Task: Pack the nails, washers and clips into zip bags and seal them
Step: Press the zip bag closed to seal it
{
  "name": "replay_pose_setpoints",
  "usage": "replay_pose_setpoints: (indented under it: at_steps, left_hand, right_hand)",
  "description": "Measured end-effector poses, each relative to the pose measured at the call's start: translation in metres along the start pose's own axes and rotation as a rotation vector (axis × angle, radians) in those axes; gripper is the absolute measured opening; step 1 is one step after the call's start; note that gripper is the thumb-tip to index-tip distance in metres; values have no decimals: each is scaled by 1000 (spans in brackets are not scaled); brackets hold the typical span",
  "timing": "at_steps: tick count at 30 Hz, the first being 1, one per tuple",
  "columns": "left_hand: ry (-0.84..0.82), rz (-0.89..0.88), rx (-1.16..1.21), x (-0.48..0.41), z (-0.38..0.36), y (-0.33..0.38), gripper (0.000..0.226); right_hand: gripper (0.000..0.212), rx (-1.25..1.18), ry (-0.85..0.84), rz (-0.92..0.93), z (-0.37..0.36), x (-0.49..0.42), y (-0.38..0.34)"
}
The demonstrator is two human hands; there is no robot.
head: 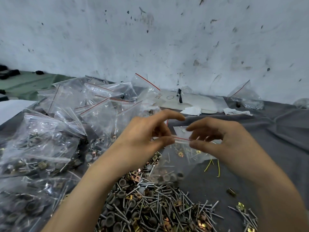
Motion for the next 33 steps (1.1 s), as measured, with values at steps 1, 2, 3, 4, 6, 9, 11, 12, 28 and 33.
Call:
replay_pose_setpoints:
  at_steps: [1, 2, 3, 4, 6, 9, 11, 12, 28, 33]
  left_hand:
    - [-13, -13, -10, 0, -1, 1, 51]
    - [-18, -22, -16, 0, -2, 1, 51]
    - [-19, -26, -20, 1, -2, 1, 50]
    - [-17, -30, -26, 1, -2, 1, 48]
    - [-10, -34, -55, 0, 0, 1, 44]
    - [0, -34, -77, 0, 3, 0, 43]
    - [0, -36, -81, 1, 3, 1, 43]
    - [-2, -31, -90, 1, 3, 1, 41]
    - [5, -18, -237, -1, 0, 3, 14]
    - [8, -12, -271, -1, 2, 1, 17]
  right_hand:
    - [19, 45, -18, -5, -5, -1, -2]
    - [15, 78, -31, -12, -9, -3, -3]
    - [13, 105, -42, -23, -13, -5, -3]
    - [12, 129, -52, -32, -16, -6, -3]
    - [11, 147, -67, -37, -19, -8, -3]
    - [17, 64, -58, -33, -19, -8, -3]
    - [22, 36, -43, -24, -19, -8, -3]
    - [23, 40, -39, -19, -20, -8, -3]
    - [19, 89, 11, 42, -24, -9, -4]
    - [15, 108, -29, -10, -14, -7, 4]
Point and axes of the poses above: each hand's wrist, its own x-axis away from the middle knuckle, its own z-axis out of the back of the hand, y = z × x, the point moved 3 cm from there along -x, towards the middle knuckle
